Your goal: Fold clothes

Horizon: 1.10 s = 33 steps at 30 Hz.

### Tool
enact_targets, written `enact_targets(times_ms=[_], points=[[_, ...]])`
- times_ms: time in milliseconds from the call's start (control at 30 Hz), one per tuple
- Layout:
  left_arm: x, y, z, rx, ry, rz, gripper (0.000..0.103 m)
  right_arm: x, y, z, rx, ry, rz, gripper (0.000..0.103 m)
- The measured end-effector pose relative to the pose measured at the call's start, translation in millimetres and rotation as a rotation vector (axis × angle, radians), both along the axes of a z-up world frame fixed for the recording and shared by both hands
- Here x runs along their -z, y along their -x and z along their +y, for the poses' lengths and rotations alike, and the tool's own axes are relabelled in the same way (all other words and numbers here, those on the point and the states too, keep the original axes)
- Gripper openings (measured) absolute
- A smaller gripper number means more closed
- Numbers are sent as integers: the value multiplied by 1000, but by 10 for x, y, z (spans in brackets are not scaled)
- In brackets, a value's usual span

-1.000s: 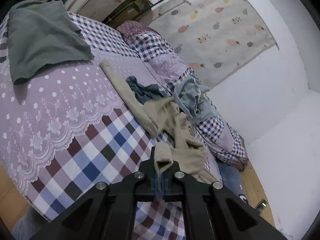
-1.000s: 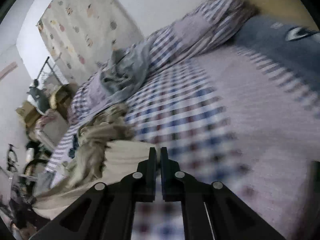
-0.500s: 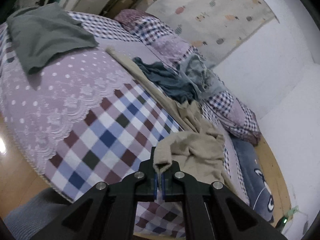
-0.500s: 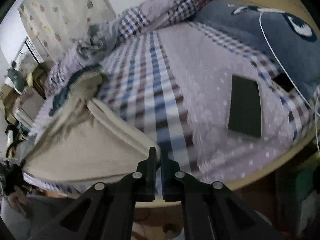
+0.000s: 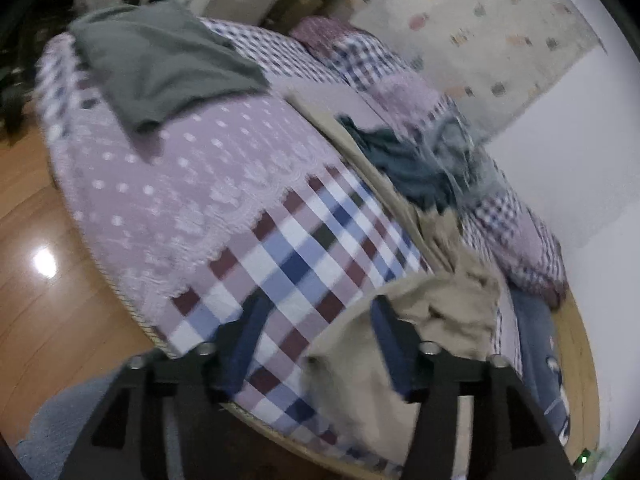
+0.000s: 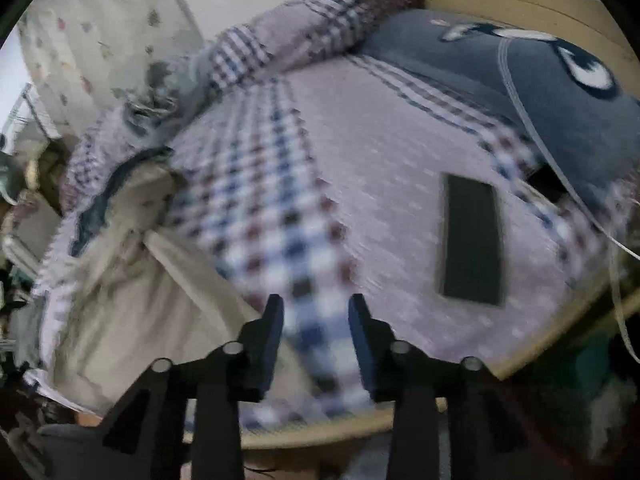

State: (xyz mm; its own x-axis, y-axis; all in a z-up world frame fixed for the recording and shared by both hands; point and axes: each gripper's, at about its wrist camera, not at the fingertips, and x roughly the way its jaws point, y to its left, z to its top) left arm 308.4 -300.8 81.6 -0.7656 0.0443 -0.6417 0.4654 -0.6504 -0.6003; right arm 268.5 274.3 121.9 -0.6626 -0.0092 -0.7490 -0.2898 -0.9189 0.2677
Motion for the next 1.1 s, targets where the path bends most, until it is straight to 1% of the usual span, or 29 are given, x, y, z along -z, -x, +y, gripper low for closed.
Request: enact_targets(times_ms=[33,67,100,167,267,367,467,500,600,667,700,767,833,867,900,933,967,1000,1033,1100], points=[[-40,-30,-11,-15,-1,20,73,-16,96,-51,-19,9,22,39],[-92,-25,6,-4,4,49,74,-30,225,-122,-46,15,49,39],[-147,-8,31,14,10,80,77,-41,372,-201,-74,18,75,40],[-261,137,189,102,15,137,83,-40,661,-331,-119,39,118,40],[-446,503,602,263,33,191,84,-5,1128,-462,-169,101,171,40],[-628,959,1111,425,90,232,86,66,1559,-540,-195,160,218,40],[-748,1553,1676,588,177,206,86,200,1852,-577,-225,184,228,41],[-777,1769,1871,643,211,189,86,253,1918,-578,-232,191,221,41],[-771,2361,2396,763,326,130,86,360,2058,-542,-220,210,177,42],[-706,2796,2708,811,375,82,86,371,2126,-513,-223,237,179,42],[-665,2956,2838,831,399,62,86,362,2154,-501,-225,245,186,42],[-541,3250,3078,857,474,9,86,349,2211,-475,-231,266,197,42],[-390,3522,3306,878,540,-56,86,363,2261,-445,-233,305,198,42],[-282,3636,3384,887,544,-96,80,377,2287,-439,-234,321,196,42],[-215,3720,3413,891,532,-119,50,391,2307,-436,-235,332,193,42],[-162,3794,3430,893,517,-137,23,408,2324,-440,-237,334,188,42],[-161,3858,3388,873,488,-141,9,433,2345,-447,-239,335,177,42],[-204,3885,3319,848,457,-115,9,465,2361,-452,-242,336,163,42],[-296,3867,3203,811,429,-59,8,491,2374,-455,-243,338,152,42],[-511,3787,2856,699,389,42,8,530,2395,-467,-249,342,138,42]])
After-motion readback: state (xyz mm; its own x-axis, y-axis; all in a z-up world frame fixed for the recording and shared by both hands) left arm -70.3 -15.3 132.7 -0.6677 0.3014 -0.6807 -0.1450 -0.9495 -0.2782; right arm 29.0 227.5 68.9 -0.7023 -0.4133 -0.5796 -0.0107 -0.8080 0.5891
